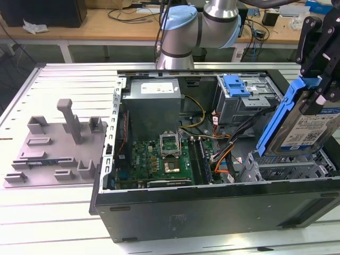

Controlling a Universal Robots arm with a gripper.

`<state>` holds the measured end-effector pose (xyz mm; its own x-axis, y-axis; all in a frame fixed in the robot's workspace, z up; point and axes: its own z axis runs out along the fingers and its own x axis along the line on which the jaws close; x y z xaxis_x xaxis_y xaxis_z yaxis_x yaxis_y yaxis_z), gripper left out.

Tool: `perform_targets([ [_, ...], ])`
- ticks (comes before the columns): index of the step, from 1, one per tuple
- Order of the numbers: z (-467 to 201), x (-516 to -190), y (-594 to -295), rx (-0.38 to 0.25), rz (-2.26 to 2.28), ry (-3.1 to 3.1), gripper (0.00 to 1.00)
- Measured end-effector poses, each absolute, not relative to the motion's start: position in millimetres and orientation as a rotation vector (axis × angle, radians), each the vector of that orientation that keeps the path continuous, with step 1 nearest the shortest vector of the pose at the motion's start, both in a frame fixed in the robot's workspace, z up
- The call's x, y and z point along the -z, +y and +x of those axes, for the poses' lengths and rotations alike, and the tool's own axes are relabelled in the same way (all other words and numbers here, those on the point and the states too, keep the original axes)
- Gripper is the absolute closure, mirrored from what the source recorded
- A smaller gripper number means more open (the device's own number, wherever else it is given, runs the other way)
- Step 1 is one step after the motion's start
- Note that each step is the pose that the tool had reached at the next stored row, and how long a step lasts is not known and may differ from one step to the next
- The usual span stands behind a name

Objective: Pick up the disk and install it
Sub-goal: 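Insert the disk into the insertion slot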

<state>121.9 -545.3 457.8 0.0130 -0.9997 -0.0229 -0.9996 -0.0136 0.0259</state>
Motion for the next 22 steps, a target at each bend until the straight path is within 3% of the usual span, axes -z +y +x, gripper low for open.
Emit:
perform_targets([
  [22,123.4,-456.1,-545.3,0.059,2.227,-2.208,0.63],
])
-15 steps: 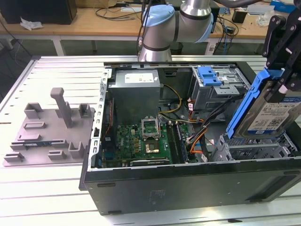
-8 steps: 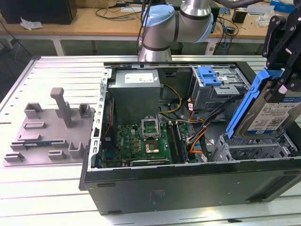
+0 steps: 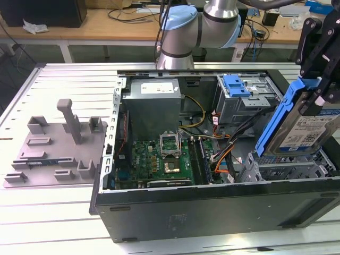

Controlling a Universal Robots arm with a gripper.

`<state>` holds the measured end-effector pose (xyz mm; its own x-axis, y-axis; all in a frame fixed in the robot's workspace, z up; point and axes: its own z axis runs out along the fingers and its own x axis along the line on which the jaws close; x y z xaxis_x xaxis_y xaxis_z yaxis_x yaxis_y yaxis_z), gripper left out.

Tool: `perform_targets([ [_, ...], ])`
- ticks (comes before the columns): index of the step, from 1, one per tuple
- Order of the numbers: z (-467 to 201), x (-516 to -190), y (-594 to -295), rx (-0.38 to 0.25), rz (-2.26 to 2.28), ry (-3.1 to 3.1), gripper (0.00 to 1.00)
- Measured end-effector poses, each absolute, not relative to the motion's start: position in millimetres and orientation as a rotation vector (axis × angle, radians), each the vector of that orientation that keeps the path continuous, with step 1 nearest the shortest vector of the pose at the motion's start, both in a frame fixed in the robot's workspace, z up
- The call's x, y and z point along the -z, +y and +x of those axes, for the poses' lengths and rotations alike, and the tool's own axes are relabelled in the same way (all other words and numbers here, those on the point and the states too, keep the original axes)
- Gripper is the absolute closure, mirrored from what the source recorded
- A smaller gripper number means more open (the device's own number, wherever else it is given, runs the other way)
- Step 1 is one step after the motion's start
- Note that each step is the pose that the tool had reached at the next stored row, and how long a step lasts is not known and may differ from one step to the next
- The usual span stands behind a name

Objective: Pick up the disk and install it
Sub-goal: 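Insert the disk into the insertion slot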

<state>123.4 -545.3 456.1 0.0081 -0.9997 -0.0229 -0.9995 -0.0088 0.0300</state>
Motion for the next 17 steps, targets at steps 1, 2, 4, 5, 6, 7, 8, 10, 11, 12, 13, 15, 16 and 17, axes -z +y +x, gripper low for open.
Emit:
perform_targets([
  [1,123.4,-456.1,-545.4,0.059,2.227,-2.208,0.63],
  [2,123.4,-455.8,-545.6,0.058,2.227,-2.208,0.63],
  [4,123.4,-455.5,-545.6,0.059,2.227,-2.208,0.63],
  [5,123.4,-455.6,-545.6,0.059,2.227,-2.208,0.63],
  [6,123.1,-455.5,-545.7,0.059,2.227,-2.208,0.63],
  [7,122.6,-455.5,-545.8,0.059,2.227,-2.208,0.63],
  [8,122.2,-455.4,-545.8,0.059,2.227,-2.208,0.63],
  [10,121.1,-455.4,-545.9,0.059,2.227,-2.208,0.63],
  [11,121.1,-455.4,-545.9,0.059,2.227,-2.208,0.63],
  [12,121.0,-455.2,-545.9,0.059,2.227,-2.208,0.63],
  [13,120.9,-455.1,-545.9,0.059,2.228,-2.207,0.63],
  [15,121.1,-455.0,-545.9,0.059,2.229,-2.206,0.63],
  [16,121.3,-454.9,-545.9,0.059,2.23,-2.205,0.63],
  [17,121.7,-454.9,-545.9,0.059,2.23,-2.205,0.63],
])
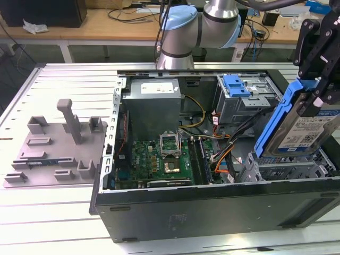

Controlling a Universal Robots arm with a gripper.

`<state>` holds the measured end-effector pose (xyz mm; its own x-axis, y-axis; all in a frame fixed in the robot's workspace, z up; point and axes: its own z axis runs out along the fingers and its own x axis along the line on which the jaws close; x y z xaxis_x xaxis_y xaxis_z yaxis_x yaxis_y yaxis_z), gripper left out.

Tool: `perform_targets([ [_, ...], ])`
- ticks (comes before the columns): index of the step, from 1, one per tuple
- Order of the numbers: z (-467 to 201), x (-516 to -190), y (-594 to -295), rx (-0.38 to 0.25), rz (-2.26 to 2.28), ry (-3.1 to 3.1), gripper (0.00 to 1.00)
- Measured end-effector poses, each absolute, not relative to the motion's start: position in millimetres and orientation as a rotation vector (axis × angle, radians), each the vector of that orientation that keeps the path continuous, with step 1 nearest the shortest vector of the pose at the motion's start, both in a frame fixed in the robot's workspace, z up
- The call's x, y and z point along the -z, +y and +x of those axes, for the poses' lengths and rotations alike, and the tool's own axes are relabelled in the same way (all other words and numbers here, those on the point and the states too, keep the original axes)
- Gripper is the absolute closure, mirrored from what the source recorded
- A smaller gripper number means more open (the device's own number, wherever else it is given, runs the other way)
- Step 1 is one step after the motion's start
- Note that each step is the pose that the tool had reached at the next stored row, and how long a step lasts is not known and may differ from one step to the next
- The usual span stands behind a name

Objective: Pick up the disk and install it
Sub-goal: 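Insert the disk into the insertion slot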

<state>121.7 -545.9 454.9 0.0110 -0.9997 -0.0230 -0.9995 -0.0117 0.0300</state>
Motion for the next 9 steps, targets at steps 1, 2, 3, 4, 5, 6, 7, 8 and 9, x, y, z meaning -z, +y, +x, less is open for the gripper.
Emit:
perform_targets([
  [1,122.0,-454.8,-545.9,0.059,2.23,-2.205,0.63],
  [2,122.1,-454.8,-546.0,0.059,2.23,-2.205,0.63],
  [3,122.1,-454.7,-546.3,0.059,2.23,-2.204,0.63],
  [4,122.2,-454.5,-546.5,0.059,2.23,-2.204,0.63],
  [5,122.2,-454.5,-546.7,0.059,2.23,-2.204,0.63],
  [6,122.2,-454.4,-547.2,0.059,2.23,-2.204,0.63],
  [7,122.2,-454.1,-547.5,0.059,2.23,-2.204,0.63],
  [8,122.2,-453.9,-547.6,0.058,2.23,-2.204,0.63],
  [9,122.2,-453.5,-547.6,0.059,2.23,-2.204,0.63],
])
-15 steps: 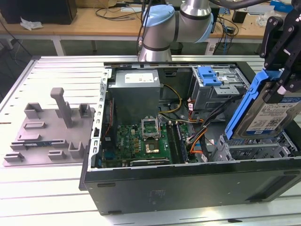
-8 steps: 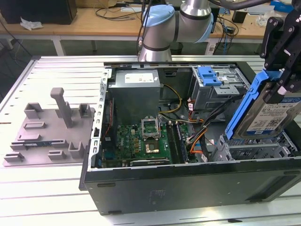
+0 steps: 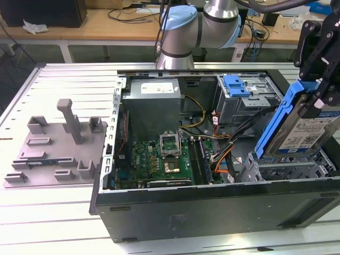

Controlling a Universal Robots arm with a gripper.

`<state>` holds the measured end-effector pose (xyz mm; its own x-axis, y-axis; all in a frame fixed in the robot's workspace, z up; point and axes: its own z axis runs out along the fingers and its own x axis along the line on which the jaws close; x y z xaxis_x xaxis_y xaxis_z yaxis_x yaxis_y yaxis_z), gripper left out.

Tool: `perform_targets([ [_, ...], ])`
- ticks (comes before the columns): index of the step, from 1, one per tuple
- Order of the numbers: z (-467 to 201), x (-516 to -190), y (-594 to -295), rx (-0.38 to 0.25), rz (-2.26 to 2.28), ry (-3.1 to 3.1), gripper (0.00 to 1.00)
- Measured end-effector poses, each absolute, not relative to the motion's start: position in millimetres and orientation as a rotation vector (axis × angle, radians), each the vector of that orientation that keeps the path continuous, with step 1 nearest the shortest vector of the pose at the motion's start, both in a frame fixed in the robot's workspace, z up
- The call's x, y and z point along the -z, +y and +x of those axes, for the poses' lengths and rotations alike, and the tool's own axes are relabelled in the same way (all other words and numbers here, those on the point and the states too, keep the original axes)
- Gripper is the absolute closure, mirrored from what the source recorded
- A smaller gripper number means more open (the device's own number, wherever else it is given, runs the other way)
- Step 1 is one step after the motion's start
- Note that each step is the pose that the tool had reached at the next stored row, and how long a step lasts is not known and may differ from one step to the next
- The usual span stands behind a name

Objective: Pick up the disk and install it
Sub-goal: 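Insert the disk into the insertion slot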

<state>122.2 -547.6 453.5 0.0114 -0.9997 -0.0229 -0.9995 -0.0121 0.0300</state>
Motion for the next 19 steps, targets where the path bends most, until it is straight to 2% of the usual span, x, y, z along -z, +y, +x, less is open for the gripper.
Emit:
perform_targets([
  [19,121.9,-441.3,-547.7,0.058,2.23,-2.204,0.63],
])
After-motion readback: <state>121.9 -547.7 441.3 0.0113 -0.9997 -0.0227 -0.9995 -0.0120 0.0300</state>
